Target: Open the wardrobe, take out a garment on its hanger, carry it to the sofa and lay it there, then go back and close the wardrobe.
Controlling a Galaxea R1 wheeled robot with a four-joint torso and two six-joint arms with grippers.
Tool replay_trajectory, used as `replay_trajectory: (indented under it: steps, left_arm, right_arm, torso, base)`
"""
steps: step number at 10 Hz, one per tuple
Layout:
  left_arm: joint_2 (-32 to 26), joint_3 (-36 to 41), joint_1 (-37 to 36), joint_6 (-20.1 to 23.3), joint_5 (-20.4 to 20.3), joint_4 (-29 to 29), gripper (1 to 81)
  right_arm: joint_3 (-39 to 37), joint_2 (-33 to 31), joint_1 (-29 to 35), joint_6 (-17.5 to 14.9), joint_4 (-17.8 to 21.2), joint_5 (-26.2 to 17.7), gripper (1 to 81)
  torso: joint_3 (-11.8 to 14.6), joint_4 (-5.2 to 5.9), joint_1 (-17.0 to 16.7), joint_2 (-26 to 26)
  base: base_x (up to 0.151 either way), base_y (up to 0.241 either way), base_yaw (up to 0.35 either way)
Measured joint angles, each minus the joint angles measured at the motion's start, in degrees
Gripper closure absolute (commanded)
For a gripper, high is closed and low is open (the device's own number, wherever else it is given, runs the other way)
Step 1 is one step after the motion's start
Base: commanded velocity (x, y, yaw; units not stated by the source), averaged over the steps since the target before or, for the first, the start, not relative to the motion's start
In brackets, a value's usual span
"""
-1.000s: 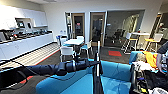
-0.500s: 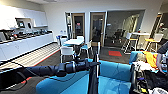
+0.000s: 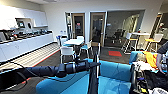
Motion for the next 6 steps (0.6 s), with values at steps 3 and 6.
replay_trajectory:
  steps: [3,6]
  left_arm:
    - [0.3,0.09,0.15,0.0,0.06,0.09,81.1]
    - [0.39,0.04,0.06,0.05,0.0,0.2,81.1]
  right_arm:
    - [0.0,0.0,0.15,0.0,-0.02,0.09,1.0]
    - [-0.18,0.11,0.61,0.01,-0.02,0.17,1.0]
  torso:
    - [0.0,0.0,0.05,-0.02]
    - [-1.18,0.0,0.08,0.0]
  base:
    - [0.091,0.0,0.0]
    - [0.0,0.0,0.0]
